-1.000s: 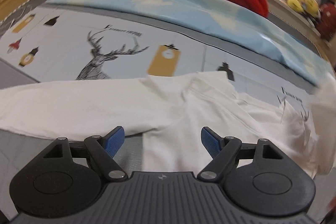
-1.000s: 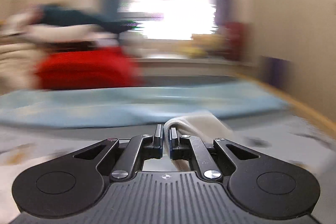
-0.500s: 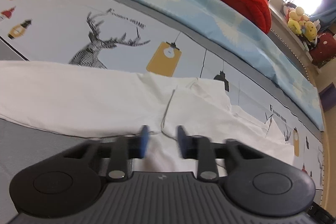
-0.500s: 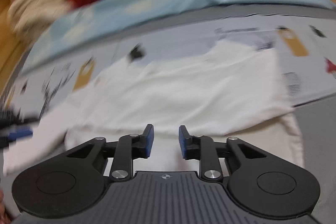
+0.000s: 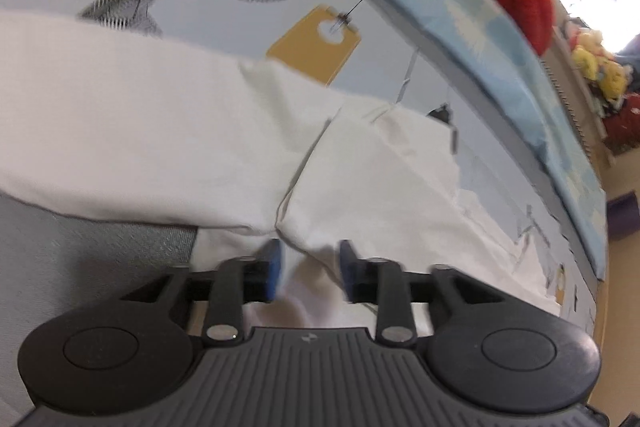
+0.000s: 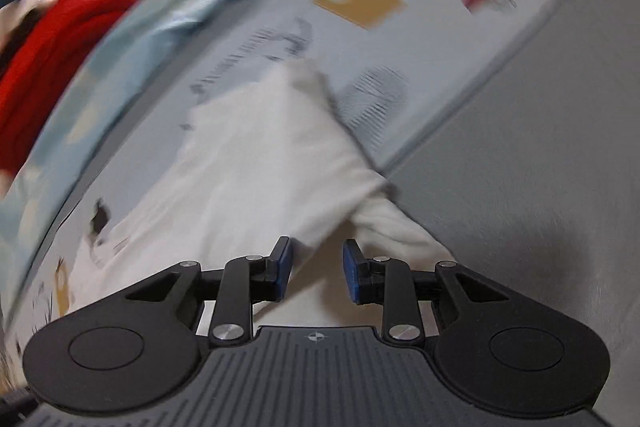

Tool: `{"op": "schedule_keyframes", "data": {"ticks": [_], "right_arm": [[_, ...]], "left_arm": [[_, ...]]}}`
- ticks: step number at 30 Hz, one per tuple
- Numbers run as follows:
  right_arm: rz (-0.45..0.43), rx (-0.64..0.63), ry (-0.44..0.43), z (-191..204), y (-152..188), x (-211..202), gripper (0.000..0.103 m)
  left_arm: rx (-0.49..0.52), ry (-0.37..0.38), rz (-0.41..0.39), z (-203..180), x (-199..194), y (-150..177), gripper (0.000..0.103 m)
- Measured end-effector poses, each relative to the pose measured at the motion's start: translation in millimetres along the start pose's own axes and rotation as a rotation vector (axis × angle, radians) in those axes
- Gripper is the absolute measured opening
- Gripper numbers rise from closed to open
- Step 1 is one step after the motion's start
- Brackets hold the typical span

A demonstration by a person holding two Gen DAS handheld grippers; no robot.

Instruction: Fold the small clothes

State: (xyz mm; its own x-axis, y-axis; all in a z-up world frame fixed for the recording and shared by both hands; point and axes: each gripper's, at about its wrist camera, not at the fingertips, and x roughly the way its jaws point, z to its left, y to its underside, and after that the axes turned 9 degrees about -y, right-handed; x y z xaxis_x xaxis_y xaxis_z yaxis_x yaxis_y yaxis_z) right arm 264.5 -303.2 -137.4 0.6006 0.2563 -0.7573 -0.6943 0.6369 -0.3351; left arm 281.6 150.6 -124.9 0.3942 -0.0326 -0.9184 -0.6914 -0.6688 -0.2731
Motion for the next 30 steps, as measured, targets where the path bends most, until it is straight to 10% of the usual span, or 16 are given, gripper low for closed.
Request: {"op": "schedule_keyframes", "data": {"ticks": [6, 10, 16, 20, 24, 26, 30], "right_arm": [[-0.006, 0.085, -0.001, -14.2, -20.6, 8.7, 0.03], [0.021, 0.14, 0.026, -18.6, -24.2, 20.0, 0.03], [-0.011, 0.171, 0.055, -15.3, -23.9, 5.4, 0.0], [-0.111, 0.116, 0.017, -6.4, -22.4, -20.8, 0.0], [-0.055, 0.117, 0.063, -17.2, -19.5, -16.3, 0.0], [-0.046, 0.139, 0.136, -24.8, -16.3, -16.3, 0.0], [-0.158, 0.088, 0.029, -10.9, -16.8, -33.3, 0.003]], "left_arm": [[-0.023, -0.017, -0.016, -7.8, 13.4, -6.7, 0.041], [0.001, -0.103, -0.034, -14.0, 11.8, -7.0, 0.008], [-0.023, -0.015, -0.133, -14.4, -44.7, -8.2, 0.006], [-0.022, -0.055, -0.207, -7.2, -73.4, -4.7, 0.006], [-0.12, -0.179, -0.027, 20.9, -39.8, -5.5, 0.008], [-0.11, -0.239, -0.058, 24.7, -37.6, -6.5, 0.008], [-0.029, -0.15, -0.165, 8.0, -53.5, -10.4, 0.008]]}}
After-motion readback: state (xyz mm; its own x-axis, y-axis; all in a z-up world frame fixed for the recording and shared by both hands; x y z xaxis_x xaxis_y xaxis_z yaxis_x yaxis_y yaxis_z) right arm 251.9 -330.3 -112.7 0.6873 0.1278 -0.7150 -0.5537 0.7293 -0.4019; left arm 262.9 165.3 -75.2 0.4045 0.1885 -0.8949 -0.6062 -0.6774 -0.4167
